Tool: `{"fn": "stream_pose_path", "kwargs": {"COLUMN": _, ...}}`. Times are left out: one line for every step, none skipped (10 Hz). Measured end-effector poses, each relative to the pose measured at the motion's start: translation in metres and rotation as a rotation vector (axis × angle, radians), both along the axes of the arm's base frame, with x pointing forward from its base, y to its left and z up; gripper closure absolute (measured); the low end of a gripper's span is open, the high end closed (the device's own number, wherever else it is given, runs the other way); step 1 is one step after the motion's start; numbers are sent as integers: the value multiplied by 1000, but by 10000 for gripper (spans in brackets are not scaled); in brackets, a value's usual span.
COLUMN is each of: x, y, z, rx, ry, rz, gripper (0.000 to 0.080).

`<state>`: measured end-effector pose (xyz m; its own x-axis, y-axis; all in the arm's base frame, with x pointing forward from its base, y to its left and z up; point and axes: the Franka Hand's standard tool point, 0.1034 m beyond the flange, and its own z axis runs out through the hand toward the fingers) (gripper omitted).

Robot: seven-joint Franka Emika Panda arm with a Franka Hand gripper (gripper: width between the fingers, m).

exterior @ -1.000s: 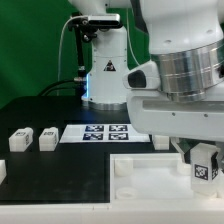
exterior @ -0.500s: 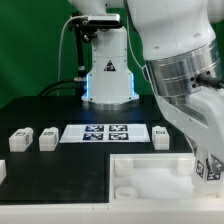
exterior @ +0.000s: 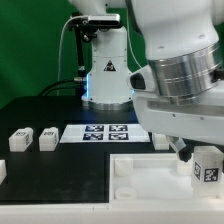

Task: Assemble one leg

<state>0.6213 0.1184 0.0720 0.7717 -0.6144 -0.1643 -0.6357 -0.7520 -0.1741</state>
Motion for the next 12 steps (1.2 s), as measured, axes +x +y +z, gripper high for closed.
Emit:
{"fn": "stream_pose_path", "kwargs": {"x": 0, "y": -2, "z": -1, "rx": 4, "ry": -16, "rz": 69, "gripper": 162}}
{"fn": "stream_pose_path", "kwargs": {"x": 0, "y": -3, "z": -2, "rx": 3, "ry": -37, "rz": 155, "gripper": 151}}
{"fn": "stream_pose_path", "kwargs": {"x": 0, "y": -3, "z": -2, "rx": -3, "ry": -65, "rz": 280, "gripper": 151}}
{"fn": "stream_pose_path", "kwargs": {"x": -1, "y": -2, "z": -3, "rx": -38, "ry": -100, "rz": 438, "gripper": 150}}
{"fn": "stream_pose_path", "kwargs": {"x": 3, "y": -3, "z": -2, "rx": -64, "ry": -157, "rz": 649, "gripper": 150}}
{"fn": "stream_pose_path", "kwargs": {"x": 6, "y": -3, "z": 0, "rx": -67, "ry": -186, "rz": 704, "gripper": 150}}
{"fn": "stream_pose_path", "kwargs": {"x": 6, "y": -2, "z": -1, "rx": -66, "ry": -173, "rz": 646, "gripper": 165}}
{"fn": "stream_pose_path", "kwargs": {"x": 6, "y": -2, "z": -1, "rx": -65, "ry": -171, "rz": 636, "gripper": 165}}
{"fn": "stream_pose_path", "kwargs": {"x": 6, "y": -1, "z": -1, "rx": -63, "ry": -155, "rz": 555, "gripper": 335}}
{"fn": "stream_pose_path", "kwargs": {"x": 5, "y": -3, "z": -2, "rx": -61, "ry": -126, "rz": 427, "gripper": 501}}
{"fn": "stream_pose_path", "kwargs": {"x": 5, "y": -5, "z": -3, "rx": -60, "ry": -104, "rz": 320, "gripper": 501}}
{"fn": "stream_pose_path", "kwargs": {"x": 5, "y": -6, "z": -3, "rx": -57, "ry": -82, "rz": 216, "gripper": 501}}
